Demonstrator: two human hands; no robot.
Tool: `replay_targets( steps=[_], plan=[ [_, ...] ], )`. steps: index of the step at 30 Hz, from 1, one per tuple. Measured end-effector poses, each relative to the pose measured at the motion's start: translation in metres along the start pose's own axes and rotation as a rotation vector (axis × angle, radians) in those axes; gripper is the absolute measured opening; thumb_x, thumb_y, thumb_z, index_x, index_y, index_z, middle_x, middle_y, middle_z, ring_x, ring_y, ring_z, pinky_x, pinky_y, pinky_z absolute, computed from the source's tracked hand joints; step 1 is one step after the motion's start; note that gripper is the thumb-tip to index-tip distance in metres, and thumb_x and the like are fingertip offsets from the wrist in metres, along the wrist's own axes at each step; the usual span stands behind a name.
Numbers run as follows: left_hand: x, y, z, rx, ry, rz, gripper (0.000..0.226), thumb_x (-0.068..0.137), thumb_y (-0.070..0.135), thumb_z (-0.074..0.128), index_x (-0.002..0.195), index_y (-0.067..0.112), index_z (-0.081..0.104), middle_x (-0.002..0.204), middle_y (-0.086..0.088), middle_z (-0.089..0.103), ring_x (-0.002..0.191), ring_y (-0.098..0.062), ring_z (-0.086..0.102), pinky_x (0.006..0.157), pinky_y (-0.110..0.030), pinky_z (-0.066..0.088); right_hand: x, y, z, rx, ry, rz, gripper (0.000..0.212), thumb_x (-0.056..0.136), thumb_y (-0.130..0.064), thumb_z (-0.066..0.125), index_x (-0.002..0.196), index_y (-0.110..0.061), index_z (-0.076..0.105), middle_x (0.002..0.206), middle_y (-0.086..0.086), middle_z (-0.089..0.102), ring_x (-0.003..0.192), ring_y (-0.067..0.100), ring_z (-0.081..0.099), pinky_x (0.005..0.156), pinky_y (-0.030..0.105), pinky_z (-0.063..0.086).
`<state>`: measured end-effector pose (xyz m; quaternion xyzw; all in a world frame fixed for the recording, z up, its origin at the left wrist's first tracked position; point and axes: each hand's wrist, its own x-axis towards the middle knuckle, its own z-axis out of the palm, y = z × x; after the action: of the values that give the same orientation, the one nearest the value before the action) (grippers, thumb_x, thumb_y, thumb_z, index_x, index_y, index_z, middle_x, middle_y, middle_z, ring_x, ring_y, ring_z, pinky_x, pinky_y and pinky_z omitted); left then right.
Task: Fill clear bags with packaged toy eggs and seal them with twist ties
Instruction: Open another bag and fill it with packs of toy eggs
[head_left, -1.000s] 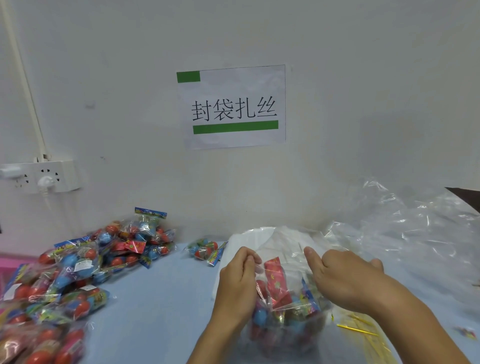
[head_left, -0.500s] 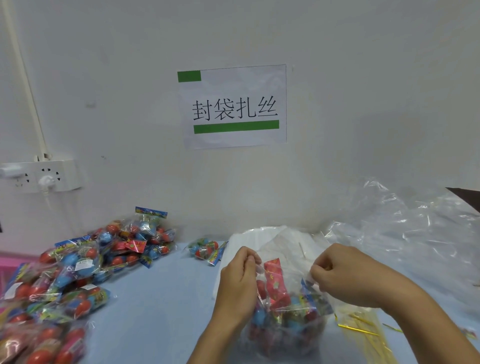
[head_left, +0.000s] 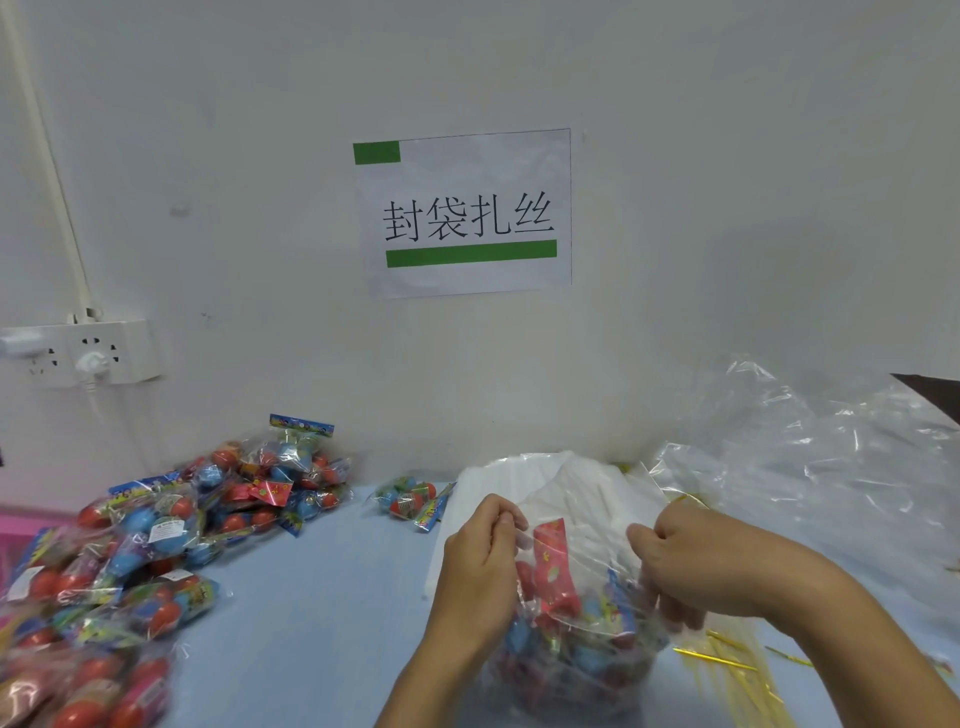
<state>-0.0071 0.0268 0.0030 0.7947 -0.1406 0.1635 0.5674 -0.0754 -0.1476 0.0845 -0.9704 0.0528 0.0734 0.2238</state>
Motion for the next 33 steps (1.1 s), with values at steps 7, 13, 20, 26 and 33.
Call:
replay_targets(
  steps=[7,13,20,26,33],
  plan=[
    [0.0,-0.001,0.001,-0.005,-0.022,0.001,0.032,0.107,0.018,0.038,0.081,0.022,0.056,0.081,0.003,0.064,0.076,-0.001,0.06,0.065,-0.008,0.043,0.0,0.002,-0.002,-0.161,0.003,0.047,0.021,0.096,-0.021,0.063,0.077,-0.014,0.057,0.098,0.01,0.075,0.073,0.017,0.067,0.071,0.024,0.056],
    [-0.001,0.0,0.002,-0.011,-0.037,0.021,0.031,0.106,0.016,0.039,0.082,0.02,0.057,0.079,0.005,0.063,0.073,0.004,0.058,0.065,-0.009,0.044,0.0,0.0,0.004,-0.184,-0.021,0.065,0.007,0.09,-0.017,0.056,0.085,-0.014,0.06,0.058,-0.001,0.069,0.061,0.01,0.064,0.061,0.02,0.05],
    [-0.002,0.0,0.002,0.012,-0.041,0.035,0.031,0.107,0.018,0.038,0.082,0.02,0.056,0.077,0.007,0.061,0.068,0.006,0.054,0.063,-0.01,0.043,0.001,0.001,0.004,-0.131,-0.016,0.038,0.017,0.085,-0.013,0.047,0.079,-0.013,0.063,0.072,0.0,0.066,0.067,0.016,0.059,0.048,0.017,0.039],
    [-0.002,0.002,0.001,0.021,-0.037,0.038,0.031,0.107,0.018,0.037,0.081,0.022,0.054,0.073,0.01,0.056,0.067,0.008,0.052,0.063,-0.008,0.042,0.003,-0.001,0.01,-0.104,0.183,-0.087,0.018,0.083,-0.015,0.054,0.077,-0.004,0.068,0.081,0.01,0.072,0.066,0.021,0.055,0.061,0.034,0.051],
    [-0.001,0.0,0.001,0.031,-0.033,0.021,0.03,0.107,0.021,0.037,0.082,0.025,0.054,0.074,0.008,0.058,0.067,0.005,0.054,0.062,-0.013,0.044,0.007,0.0,0.013,-0.003,0.249,-0.201,0.014,0.085,-0.019,0.059,0.075,-0.028,0.062,0.074,-0.01,0.061,0.064,0.008,0.057,0.057,0.017,0.045]
  ],
)
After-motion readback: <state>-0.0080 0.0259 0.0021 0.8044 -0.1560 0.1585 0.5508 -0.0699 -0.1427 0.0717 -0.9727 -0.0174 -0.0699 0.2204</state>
